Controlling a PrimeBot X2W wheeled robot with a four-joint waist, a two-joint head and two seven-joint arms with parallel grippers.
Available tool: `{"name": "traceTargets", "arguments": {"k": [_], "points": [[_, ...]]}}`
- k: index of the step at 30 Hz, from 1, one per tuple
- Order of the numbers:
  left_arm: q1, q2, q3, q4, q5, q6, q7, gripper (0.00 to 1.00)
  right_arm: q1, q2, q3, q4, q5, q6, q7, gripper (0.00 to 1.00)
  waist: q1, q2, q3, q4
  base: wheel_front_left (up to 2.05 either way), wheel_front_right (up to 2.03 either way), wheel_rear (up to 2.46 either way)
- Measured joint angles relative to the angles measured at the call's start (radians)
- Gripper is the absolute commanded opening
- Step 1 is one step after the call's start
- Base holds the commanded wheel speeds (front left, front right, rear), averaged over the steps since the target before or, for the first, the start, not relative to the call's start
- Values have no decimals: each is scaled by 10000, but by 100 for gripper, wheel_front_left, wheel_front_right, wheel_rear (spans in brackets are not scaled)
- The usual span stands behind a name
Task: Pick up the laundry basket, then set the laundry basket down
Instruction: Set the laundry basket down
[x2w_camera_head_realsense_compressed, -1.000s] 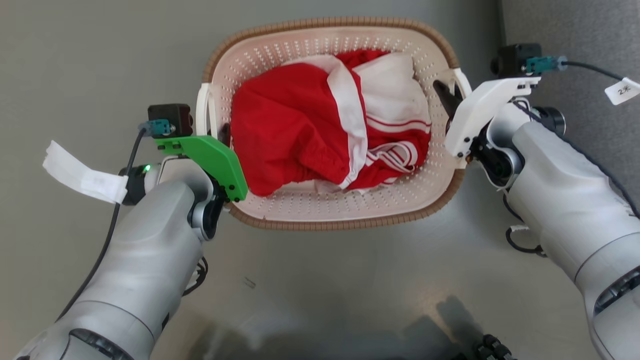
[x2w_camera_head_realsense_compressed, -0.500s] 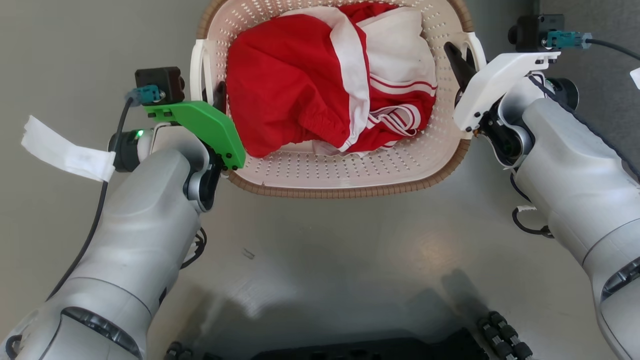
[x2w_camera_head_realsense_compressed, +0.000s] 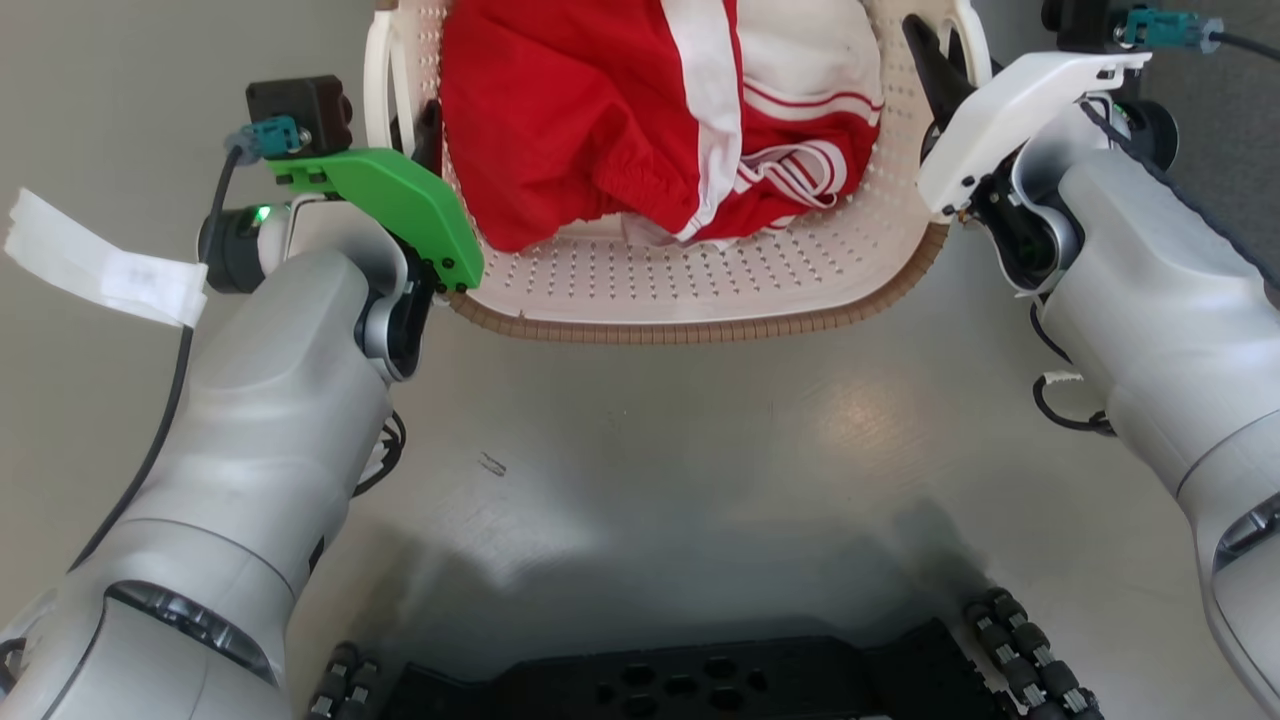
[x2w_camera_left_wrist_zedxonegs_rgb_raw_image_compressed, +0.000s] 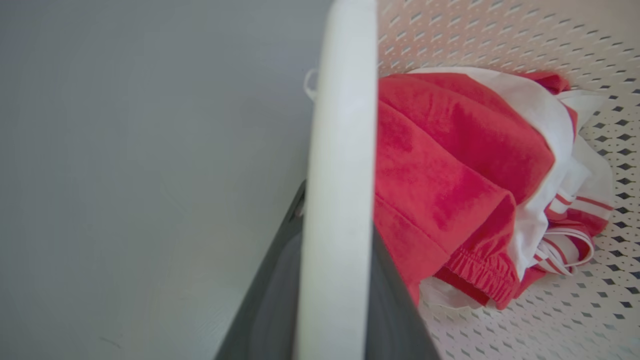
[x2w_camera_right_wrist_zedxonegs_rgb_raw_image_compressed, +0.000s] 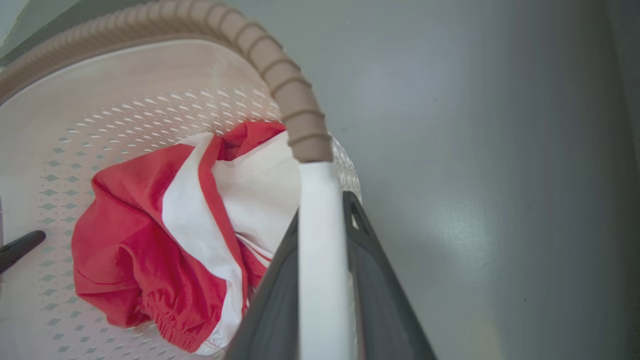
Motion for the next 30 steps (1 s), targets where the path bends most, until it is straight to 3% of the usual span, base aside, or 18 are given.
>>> {"name": "traceTargets", "arguments": {"k": [30], "points": [[-593, -12, -10, 316, 86, -119, -349, 0, -529, 102, 167, 255, 90, 4, -575, 0, -1, 0, 886, -70, 0, 0, 0]]}}
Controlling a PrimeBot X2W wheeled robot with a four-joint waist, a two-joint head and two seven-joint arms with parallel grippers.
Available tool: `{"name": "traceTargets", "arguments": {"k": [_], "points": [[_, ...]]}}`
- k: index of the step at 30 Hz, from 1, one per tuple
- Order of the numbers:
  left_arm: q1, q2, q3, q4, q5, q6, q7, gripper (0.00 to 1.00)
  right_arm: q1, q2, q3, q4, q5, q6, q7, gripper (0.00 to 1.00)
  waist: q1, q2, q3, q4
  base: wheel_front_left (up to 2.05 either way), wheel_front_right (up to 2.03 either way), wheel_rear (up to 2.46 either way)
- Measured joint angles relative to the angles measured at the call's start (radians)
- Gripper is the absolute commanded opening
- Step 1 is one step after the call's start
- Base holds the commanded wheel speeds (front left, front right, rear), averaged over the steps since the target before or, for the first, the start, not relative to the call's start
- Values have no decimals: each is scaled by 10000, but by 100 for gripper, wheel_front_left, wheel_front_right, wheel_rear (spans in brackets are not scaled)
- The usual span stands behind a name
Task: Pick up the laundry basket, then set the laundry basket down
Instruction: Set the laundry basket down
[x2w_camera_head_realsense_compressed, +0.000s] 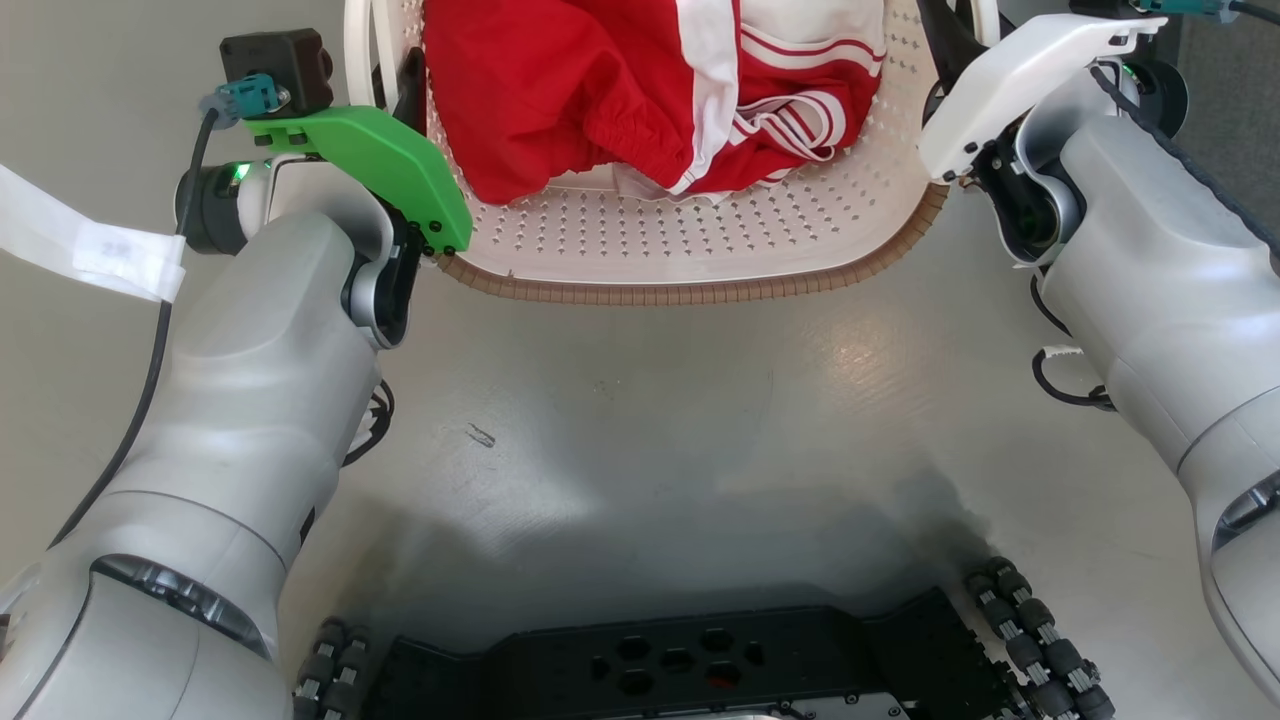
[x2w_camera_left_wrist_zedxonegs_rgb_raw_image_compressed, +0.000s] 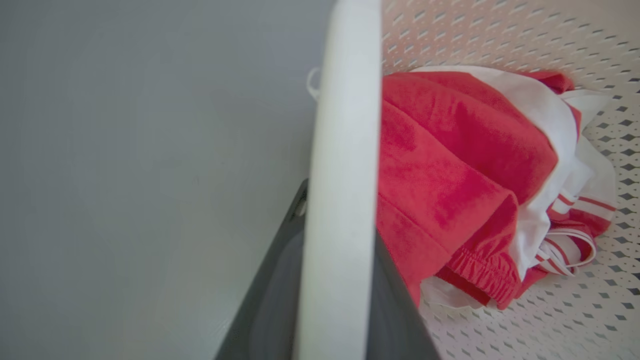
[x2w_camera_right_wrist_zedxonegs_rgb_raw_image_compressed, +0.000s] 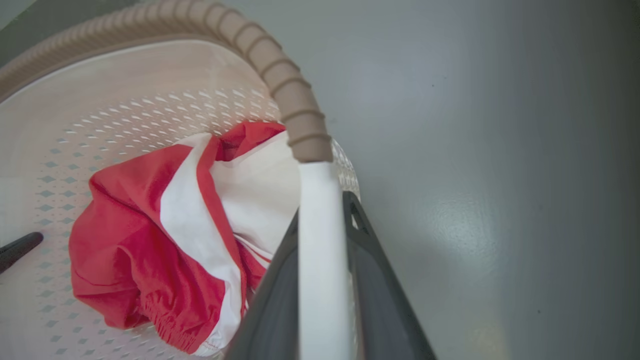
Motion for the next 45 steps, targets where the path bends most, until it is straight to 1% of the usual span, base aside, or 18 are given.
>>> {"name": "traceTargets", "arguments": {"k": [1, 2, 3, 4, 7, 20, 22, 29, 33, 38, 45], "points": [[0, 0, -6, 2, 0, -2, -2, 0, 0, 8, 12, 19, 2, 0, -2, 0, 0, 0, 11, -3, 0, 0, 0], [0, 0, -13, 4, 0, -8, -2, 4, 0, 15, 17, 33, 4, 0, -4, 7, 0, 0, 20, -7, 0, 0, 0], [0, 0, -17, 6, 0, -29, -2, 60, -1, 25, 15, 36, 8, 2, -17, 40, 0, 0, 29, -12, 0, 0, 0], [0, 2, -13, 2, -2, -90, -4, 100, -1, 33, -4, 38, 40, 10, -35, 100, 0, 0, 36, -19, 0, 0, 0], [-11, -4, -6, -8, -17, -100, -35, 100, -14, 98, -52, 38, 115, 104, -92, 100, 0, 0, 56, -39, 0, 0, 0], [-67, -2, -15, 123, -48, -102, -79, 100, -208, 169, -84, 238, 138, 105, -165, 100, 0, 0, 37, -107, 0, 0, 0], [-70, -2, -31, 173, -48, -184, -81, 100, -202, 174, -84, 295, 140, 105, -167, 100, 0, 0, -10, -116, 0, 0, 0], [-14, 0, -153, 401, -71, -196, -88, 100, 9, 270, -138, 639, 295, 105, -180, 100, 0, 0, -398, -140, 0, 0, 0], [49, 0, -155, 508, -165, -297, -88, 100, 295, 328, -140, 869, 416, 105, -180, 100, 0, 0, -697, -157, 0, 0, 0], [350, -4, -105, 616, -261, -435, -90, 100, 457, 481, -123, 1043, 481, 105, -180, 100, 0, 0, -1159, -208, 0, 0, 0], [698, -4, -33, 790, -265, -447, -90, 100, 957, 548, -90, 1158, 637, 105, -180, 100, 0, 0, -1935, -278, 0, 0, 0]]}}
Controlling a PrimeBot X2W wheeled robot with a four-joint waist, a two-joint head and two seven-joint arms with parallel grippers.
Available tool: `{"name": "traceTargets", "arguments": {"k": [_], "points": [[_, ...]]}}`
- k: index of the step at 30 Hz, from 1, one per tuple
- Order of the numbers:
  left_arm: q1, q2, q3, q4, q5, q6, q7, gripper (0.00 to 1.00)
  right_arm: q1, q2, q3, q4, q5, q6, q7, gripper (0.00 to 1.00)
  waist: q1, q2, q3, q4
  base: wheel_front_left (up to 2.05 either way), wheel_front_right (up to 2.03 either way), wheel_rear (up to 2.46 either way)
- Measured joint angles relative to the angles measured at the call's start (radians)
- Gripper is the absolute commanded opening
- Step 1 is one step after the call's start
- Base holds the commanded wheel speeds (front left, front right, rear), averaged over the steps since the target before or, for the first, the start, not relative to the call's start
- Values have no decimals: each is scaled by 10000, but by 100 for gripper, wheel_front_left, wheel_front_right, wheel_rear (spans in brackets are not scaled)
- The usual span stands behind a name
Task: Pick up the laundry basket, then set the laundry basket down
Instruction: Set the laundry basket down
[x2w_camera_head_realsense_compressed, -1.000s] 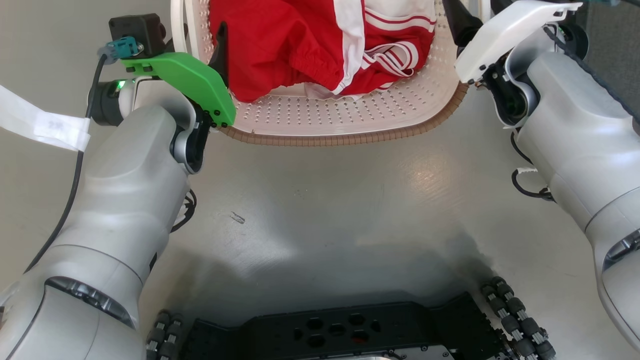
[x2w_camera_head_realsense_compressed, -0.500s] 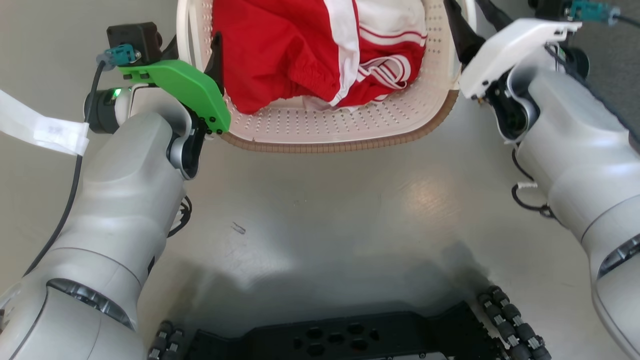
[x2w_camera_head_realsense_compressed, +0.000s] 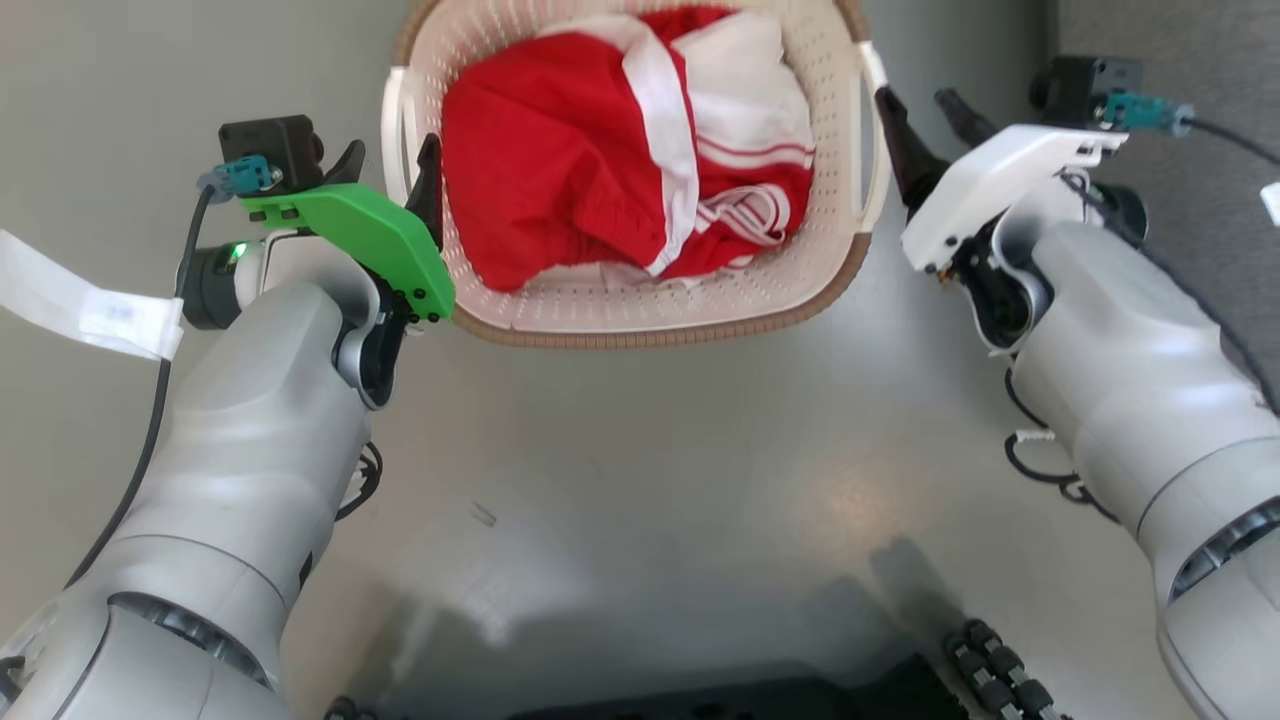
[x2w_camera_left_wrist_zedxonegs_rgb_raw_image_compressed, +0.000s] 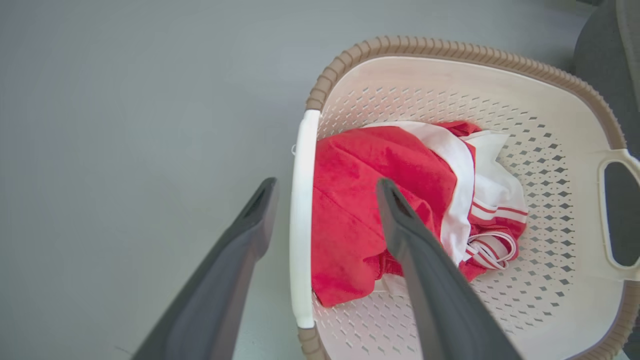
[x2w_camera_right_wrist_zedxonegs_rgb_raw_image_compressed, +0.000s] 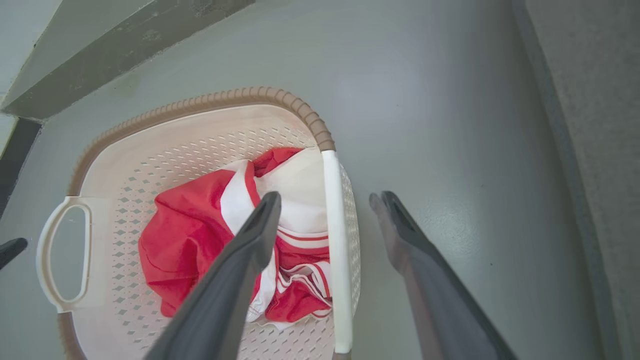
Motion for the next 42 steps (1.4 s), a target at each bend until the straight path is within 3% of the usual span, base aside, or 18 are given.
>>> {"name": "traceTargets", "arguments": {"k": [22, 42], "points": [[1496, 255, 765, -685, 667, -176, 0, 100, 1380, -144, 320, -301, 59, 0, 0, 100, -1, 0, -3006, -102, 0, 0, 0], [3526, 686, 2345, -2504, 1691, -148, 0, 100, 2935, -702, -562, -1785, -424, 0, -29, 100, -1, 0, -5846, -94, 0, 0, 0]]}}
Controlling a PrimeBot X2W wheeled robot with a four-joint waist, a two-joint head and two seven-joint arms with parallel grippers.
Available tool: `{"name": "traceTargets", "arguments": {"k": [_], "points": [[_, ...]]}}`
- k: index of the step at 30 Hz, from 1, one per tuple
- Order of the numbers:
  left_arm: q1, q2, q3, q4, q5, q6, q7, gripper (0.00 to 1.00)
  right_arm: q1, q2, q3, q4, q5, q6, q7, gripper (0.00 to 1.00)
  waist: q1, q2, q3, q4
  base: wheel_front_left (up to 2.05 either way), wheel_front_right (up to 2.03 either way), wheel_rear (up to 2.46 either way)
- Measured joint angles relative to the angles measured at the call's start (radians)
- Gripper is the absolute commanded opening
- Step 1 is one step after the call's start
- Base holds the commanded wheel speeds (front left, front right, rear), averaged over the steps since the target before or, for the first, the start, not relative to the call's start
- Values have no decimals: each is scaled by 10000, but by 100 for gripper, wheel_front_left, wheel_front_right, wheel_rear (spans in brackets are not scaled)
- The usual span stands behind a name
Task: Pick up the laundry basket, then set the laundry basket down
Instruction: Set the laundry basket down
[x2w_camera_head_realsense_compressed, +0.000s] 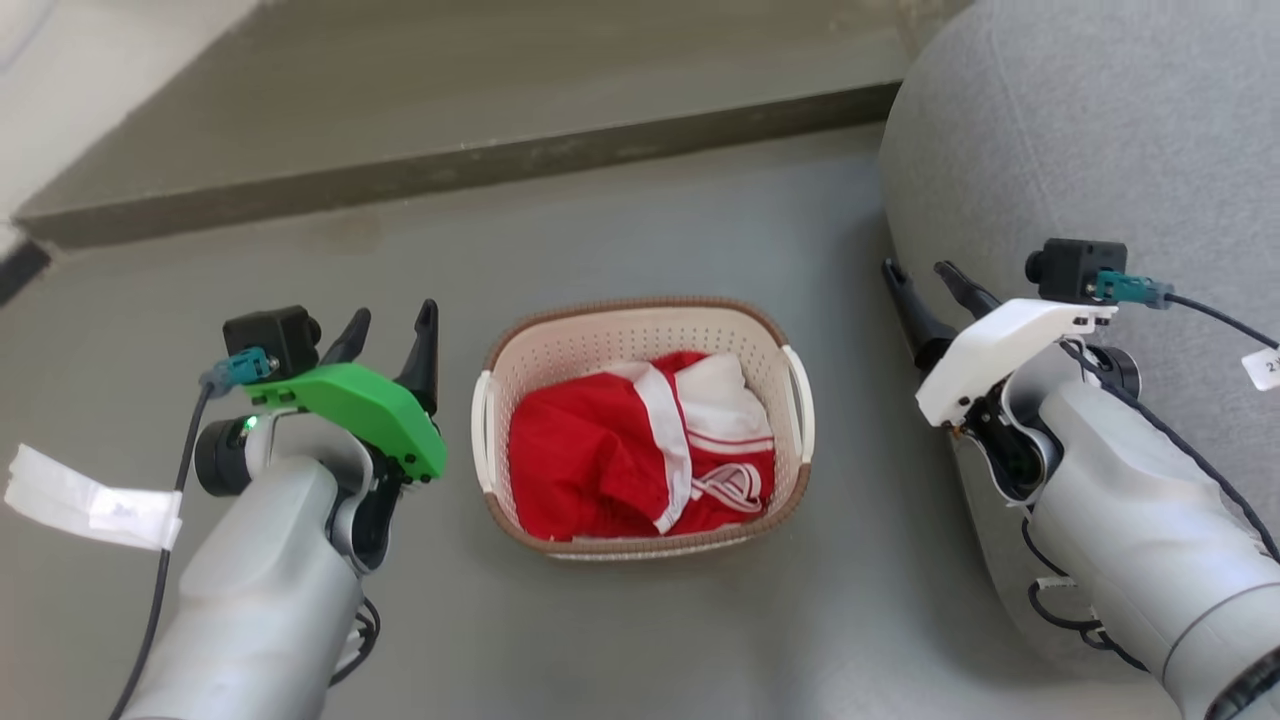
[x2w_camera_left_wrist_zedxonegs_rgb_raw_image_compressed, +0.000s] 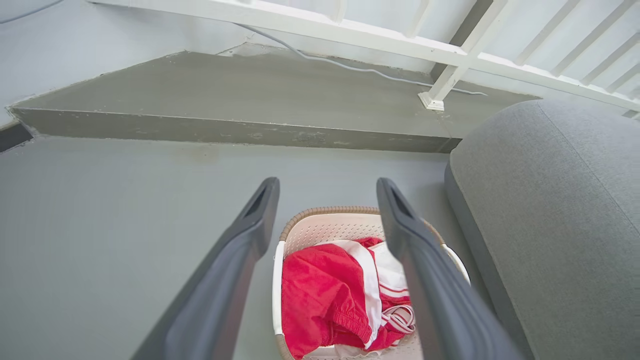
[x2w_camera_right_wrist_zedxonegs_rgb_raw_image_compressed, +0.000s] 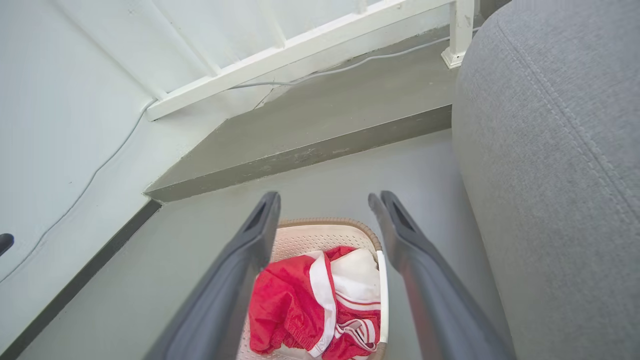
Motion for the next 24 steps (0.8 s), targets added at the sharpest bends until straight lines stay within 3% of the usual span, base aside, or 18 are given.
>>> {"name": "traceTargets", "arguments": {"k": [15, 24], "points": [[1794, 157, 1093, -1678, 980, 297, 0, 100, 1214, -600, -1492, -1716, -1045, -46, 0, 100, 0, 0, -1592, 74, 0, 0, 0], [2568, 142, 1737, -2909, 1827, 527, 0, 100, 2196, -882, -2978, -3609, -2094, -564, -13, 100, 0, 0, -2021, 234, 0, 0, 0]]}}
